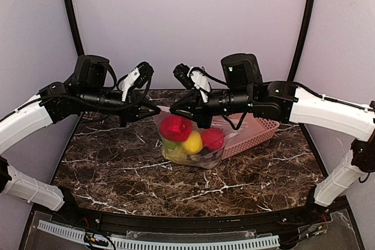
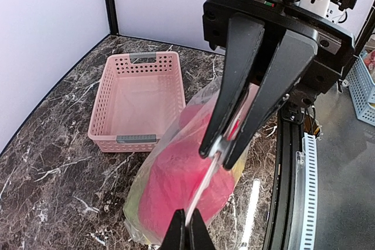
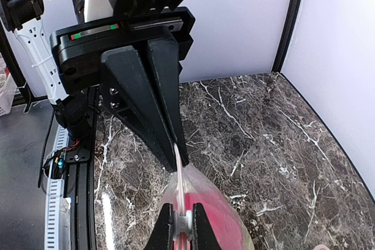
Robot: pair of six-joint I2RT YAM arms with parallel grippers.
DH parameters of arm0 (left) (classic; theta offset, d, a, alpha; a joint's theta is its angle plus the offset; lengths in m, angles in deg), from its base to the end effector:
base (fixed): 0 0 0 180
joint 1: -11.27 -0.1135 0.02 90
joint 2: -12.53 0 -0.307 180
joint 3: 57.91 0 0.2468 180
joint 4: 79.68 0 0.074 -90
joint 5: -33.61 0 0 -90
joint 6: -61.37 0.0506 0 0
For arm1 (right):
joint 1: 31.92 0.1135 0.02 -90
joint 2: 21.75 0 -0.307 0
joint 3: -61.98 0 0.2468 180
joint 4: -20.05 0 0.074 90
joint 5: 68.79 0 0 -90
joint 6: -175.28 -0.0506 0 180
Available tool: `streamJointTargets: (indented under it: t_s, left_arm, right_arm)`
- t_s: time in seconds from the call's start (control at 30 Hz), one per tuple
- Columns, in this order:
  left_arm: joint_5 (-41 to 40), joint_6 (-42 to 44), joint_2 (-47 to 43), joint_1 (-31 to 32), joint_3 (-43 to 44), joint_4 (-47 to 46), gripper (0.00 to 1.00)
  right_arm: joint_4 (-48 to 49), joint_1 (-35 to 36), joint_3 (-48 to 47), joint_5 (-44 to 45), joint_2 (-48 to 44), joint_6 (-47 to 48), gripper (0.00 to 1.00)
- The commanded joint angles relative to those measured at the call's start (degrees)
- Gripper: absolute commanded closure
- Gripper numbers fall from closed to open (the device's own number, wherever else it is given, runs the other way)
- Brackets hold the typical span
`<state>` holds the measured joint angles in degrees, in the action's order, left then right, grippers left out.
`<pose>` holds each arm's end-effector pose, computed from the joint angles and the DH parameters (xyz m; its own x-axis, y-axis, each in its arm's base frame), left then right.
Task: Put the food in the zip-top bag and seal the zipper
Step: Zip the zipper on the zipper food storage bag.
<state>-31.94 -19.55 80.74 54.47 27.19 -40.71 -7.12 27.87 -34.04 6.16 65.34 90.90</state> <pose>0.1704 -0.1888 0.4251 -0.1281 0.3174 -0.9396 0.9347 0.3554 -0.0074 0.1723 0.3220 0.4200 -0.0629 -0.2959 -0.9531 -0.9694 0.2450 -0.0121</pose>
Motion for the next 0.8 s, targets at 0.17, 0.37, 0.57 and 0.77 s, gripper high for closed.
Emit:
streamJointTargets:
  t_s: [0.17, 0.37, 0.57, 0.77]
  left_arm:
    - [-6.17, -2.57, -2.01, -5.68, -0.53, 2.43, 0.99]
    - [-6.94, -3.77, -1.72, -7.87, -0.71, 2.09, 0.99]
    - [-7.11, -5.18, -1.46, -11.16, -0.90, 1.82, 0.99]
    - [-1.34, -5.12, -1.64, -13.21, -2.64, -0.16, 0.99]
  right_arm:
    - [-8.87, -2.98, 2.98, 5.82, -7.08, -1.23, 1.00]
    - [-10.10, -3.70, 4.78, 7.61, -9.56, -1.75, 1.00]
    - [-11.89, -4.45, 6.28, 8.70, -12.05, -2.52, 1.00]
    - [-12.46, -4.97, 7.51, 4.93, -13.36, -2.63, 1.00]
